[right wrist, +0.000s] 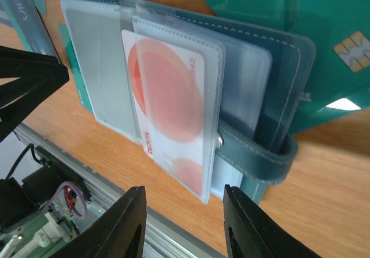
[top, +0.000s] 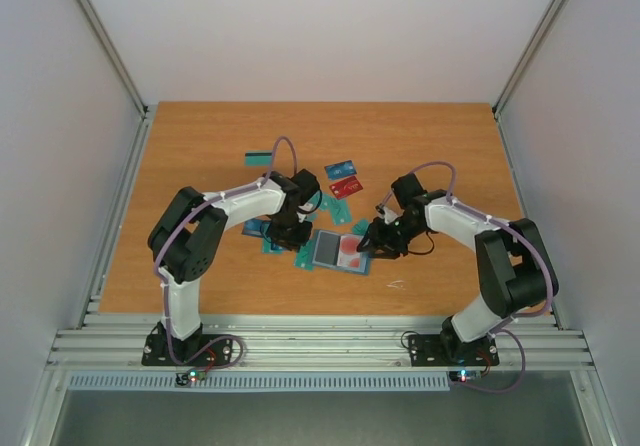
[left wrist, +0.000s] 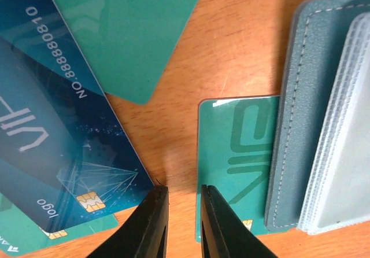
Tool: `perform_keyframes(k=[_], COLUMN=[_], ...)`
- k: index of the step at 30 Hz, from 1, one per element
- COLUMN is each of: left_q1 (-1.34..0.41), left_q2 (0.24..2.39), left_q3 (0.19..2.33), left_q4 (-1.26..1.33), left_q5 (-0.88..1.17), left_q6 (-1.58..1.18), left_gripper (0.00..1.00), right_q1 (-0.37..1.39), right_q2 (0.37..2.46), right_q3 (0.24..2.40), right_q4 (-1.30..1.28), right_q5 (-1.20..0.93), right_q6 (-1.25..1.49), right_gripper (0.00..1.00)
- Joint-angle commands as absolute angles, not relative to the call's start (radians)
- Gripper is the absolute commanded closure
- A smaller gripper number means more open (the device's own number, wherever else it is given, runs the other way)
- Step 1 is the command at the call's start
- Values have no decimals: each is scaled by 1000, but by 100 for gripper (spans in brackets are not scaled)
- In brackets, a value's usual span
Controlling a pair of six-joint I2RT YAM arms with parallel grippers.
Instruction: Put the credit cards into the card holder
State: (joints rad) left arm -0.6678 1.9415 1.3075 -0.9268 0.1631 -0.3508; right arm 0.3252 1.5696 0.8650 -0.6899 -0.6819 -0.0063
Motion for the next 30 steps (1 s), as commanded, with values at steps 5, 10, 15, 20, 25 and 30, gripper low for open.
perform_keyframes(k=[5, 10, 15, 20, 25, 30], left_q1=[-651, -649, -648, -650, -650, -650], left_q2=[1911, 1922, 1933, 1928, 1929, 1921], left_q3=[1277, 1266, 1255, 1239, 1230, 1227], left_q4=[-893, -877, -848, -809, -782, -767], left_q5=[209, 241, 296, 351, 394, 406], left_q6=[-350, -349, -338, -339, -348, -358], left_gripper=[83, 83, 83, 83, 83, 83], right_q1=[332, 343, 345, 351, 354, 367], right_q2=[1646, 1658, 1662, 1652, 1639, 1629], right_q3=[831, 813, 806, 827, 844, 885], right_q4=[-573, -558, -543, -534, -518, -528], right_q5=[-760, -762, -778, -799, -831, -847], right_q6=[51, 56, 62, 72, 95, 108], right_gripper=[61, 61, 61, 61, 61, 61])
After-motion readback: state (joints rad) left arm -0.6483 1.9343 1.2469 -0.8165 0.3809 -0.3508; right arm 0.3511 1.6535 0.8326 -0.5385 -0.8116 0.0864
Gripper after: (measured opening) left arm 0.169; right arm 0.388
